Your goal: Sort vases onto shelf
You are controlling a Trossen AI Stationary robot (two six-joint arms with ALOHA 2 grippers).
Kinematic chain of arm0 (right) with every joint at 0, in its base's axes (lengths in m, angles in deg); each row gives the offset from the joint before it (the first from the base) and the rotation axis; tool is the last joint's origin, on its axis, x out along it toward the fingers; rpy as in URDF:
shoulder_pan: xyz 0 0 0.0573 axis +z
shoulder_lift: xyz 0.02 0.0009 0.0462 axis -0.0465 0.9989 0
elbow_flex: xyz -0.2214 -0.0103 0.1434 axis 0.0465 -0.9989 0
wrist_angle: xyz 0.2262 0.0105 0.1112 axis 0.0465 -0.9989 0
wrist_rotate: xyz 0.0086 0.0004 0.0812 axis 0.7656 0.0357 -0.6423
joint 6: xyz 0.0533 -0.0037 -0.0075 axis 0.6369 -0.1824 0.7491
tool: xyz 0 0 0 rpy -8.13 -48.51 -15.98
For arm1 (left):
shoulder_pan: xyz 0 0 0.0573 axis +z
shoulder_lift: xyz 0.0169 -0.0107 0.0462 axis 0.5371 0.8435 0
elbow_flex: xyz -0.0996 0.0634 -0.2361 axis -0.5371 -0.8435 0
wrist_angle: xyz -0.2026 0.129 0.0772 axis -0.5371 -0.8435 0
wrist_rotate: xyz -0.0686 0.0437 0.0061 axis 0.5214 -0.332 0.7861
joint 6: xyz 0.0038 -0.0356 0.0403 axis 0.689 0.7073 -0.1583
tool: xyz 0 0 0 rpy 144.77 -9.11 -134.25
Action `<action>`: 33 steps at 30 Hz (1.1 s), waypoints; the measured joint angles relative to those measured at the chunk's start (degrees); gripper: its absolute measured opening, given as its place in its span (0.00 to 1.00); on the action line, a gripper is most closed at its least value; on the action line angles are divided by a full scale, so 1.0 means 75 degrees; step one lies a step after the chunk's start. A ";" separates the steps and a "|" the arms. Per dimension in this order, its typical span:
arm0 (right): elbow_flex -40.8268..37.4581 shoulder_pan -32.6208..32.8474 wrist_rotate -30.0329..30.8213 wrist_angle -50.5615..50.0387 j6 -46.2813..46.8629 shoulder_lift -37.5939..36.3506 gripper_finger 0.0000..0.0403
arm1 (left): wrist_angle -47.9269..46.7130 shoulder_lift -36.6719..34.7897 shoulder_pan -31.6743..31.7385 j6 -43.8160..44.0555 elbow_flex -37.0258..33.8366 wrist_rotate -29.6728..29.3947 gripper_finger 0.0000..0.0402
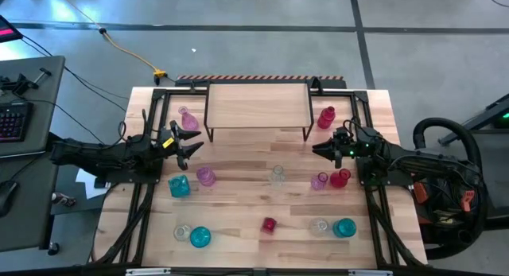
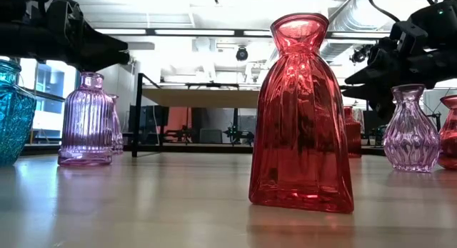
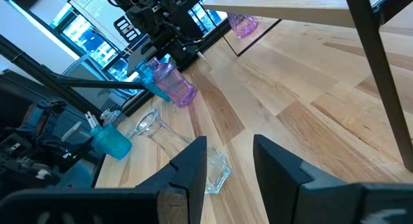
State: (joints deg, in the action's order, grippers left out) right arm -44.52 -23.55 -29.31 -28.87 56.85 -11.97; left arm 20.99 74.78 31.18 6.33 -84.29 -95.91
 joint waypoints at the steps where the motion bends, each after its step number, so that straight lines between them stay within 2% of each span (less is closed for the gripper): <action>1: -0.0003 0.0003 0.0000 0.0000 0.0000 0.0000 0.27 | 0.0000 0.0000 0.0003 0.0000 0.0001 0.0000 0.49; 13: 0.0000 0.0002 0.0000 0.0000 0.0000 0.0000 0.27 | 0.0000 0.0000 0.0005 -0.0001 0.0001 -0.0012 0.49; 17: -0.0003 0.0001 0.0000 -0.0003 0.0000 -0.0003 0.27 | -0.0003 0.0000 0.0006 -0.0003 0.0001 -0.0247 0.49; 22: 0.0000 0.0000 0.0000 -0.0002 0.0000 -0.0002 0.27 | 0.0013 0.0000 0.0006 0.0022 -0.0001 -0.0069 0.49; 26: -0.0001 0.0001 0.0001 -0.0002 0.0000 -0.0003 0.27 | 0.0003 0.0000 0.0006 0.0576 0.0008 -0.0064 0.49; 29: -0.0001 0.0001 0.0000 -0.0003 0.0000 -0.0002 0.27 | -0.0365 0.0005 0.0005 0.0791 0.0310 0.0097 0.49; 33: -0.0002 0.0001 0.0000 -0.0001 0.0000 0.0000 0.27 | -0.1761 0.0105 0.0000 0.0581 0.1192 0.0144 0.49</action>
State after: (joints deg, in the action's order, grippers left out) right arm -44.53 -23.54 -29.31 -28.88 56.85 -11.97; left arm 7.79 75.57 31.18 10.69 -75.35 -94.83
